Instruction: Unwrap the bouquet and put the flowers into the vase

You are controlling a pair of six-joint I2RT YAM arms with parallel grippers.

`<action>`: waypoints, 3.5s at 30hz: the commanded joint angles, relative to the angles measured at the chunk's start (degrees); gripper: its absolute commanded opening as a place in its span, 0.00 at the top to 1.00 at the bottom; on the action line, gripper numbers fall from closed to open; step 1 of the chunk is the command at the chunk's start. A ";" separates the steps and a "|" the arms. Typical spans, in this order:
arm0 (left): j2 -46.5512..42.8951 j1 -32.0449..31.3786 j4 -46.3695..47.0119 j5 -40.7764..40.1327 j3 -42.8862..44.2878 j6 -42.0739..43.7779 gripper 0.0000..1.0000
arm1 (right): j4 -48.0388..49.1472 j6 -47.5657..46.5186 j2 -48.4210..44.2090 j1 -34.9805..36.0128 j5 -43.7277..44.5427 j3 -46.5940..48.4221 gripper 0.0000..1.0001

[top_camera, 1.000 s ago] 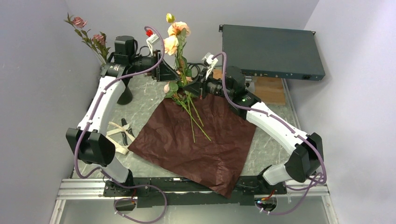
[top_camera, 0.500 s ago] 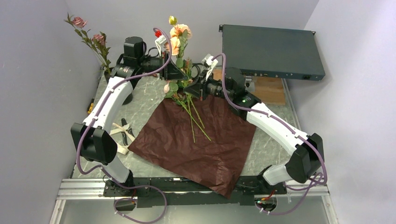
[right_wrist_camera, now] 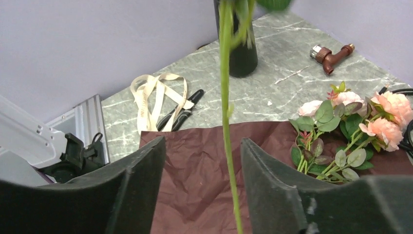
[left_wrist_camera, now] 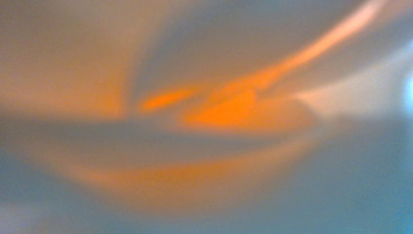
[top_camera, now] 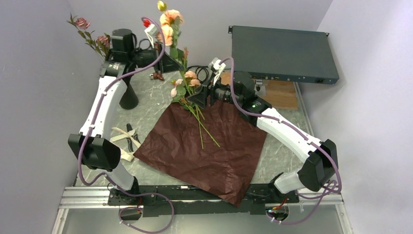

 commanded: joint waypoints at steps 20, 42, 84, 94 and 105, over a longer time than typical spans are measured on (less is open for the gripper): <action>-4.70 31.45 -24.81 -16.91 27.28 14.36 1.00 | -5.27 -1.07 1.98 0.10 -2.55 5.47 0.00; 1.90 32.54 -17.32 -37.66 33.67 21.31 1.00 | -8.17 -2.04 3.36 0.10 -0.82 6.59 0.00; 4.93 33.62 -7.52 -36.36 11.31 16.91 1.00 | -10.99 -3.49 7.72 0.09 1.43 9.19 0.00; 8.40 33.62 -12.34 -35.70 28.13 15.76 1.00 | -10.99 -3.00 8.33 0.10 0.58 9.84 0.00; 3.90 33.68 -15.02 -35.20 27.56 17.90 1.00 | -11.10 -3.20 8.03 0.10 0.47 9.53 0.00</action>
